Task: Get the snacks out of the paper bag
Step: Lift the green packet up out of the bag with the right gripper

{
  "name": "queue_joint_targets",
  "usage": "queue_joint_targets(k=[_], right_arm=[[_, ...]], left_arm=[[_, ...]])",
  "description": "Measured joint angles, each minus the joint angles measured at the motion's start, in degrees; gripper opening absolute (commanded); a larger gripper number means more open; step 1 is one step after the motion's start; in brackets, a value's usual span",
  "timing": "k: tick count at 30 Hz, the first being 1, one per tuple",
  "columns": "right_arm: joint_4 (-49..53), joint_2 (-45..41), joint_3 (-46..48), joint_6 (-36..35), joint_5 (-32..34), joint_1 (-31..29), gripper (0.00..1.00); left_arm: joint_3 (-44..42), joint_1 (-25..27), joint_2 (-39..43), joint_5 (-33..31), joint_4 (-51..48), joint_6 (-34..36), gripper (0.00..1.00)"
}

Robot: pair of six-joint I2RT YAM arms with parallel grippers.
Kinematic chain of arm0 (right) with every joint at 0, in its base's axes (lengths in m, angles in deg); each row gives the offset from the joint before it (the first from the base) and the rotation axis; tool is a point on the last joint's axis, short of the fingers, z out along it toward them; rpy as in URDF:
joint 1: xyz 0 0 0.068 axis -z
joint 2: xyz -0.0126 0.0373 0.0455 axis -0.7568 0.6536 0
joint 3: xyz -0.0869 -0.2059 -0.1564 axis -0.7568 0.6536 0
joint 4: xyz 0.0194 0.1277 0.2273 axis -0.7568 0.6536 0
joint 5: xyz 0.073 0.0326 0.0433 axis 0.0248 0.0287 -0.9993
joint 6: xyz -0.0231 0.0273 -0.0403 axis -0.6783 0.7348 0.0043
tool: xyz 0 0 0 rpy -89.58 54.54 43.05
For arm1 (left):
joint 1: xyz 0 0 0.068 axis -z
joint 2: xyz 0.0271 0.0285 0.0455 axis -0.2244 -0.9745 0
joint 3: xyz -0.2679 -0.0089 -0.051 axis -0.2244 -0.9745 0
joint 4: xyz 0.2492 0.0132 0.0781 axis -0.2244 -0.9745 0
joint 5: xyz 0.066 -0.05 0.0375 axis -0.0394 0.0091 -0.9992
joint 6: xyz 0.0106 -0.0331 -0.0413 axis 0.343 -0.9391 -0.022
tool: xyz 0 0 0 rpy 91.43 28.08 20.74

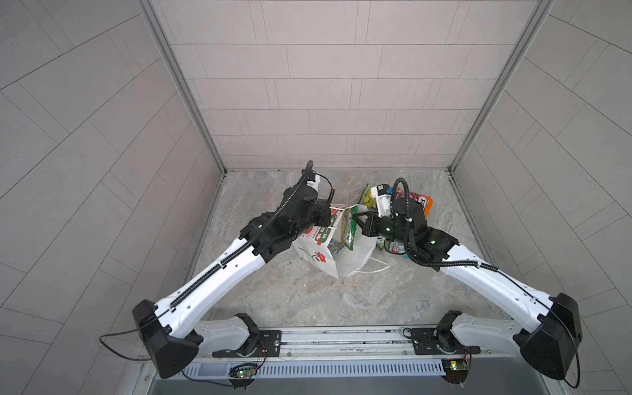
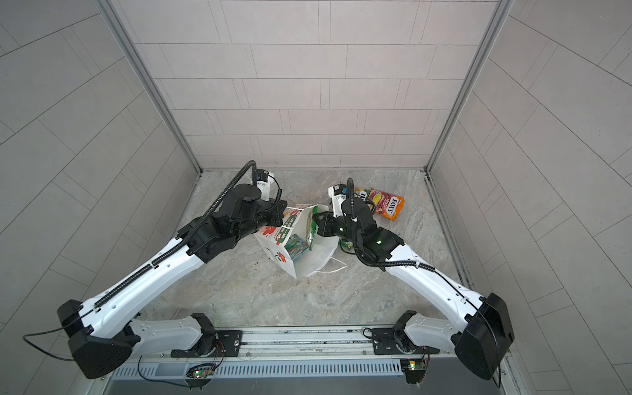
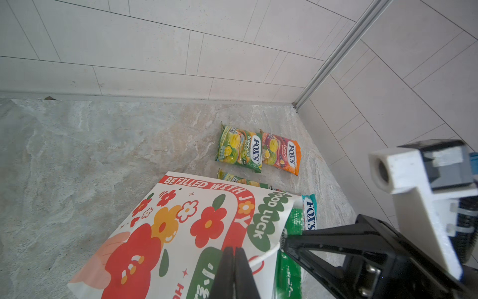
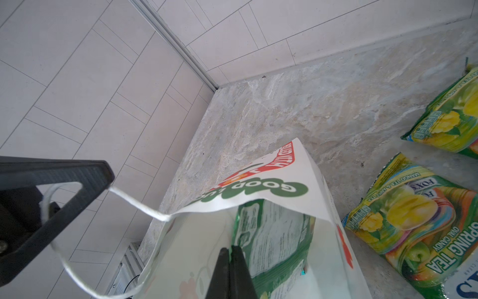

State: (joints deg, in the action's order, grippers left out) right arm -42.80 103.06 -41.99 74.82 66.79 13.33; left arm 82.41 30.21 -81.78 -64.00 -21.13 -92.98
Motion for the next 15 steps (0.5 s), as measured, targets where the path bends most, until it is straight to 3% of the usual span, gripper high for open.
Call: queue_joint_targets(k=[15], right_arm=[[1.6, -5.1, -1.5, 0.2, -8.5, 2.6, 0.0]], left_arm=[[2.2, 0.3, -1.5, -7.3, -2.6, -1.5, 0.0]])
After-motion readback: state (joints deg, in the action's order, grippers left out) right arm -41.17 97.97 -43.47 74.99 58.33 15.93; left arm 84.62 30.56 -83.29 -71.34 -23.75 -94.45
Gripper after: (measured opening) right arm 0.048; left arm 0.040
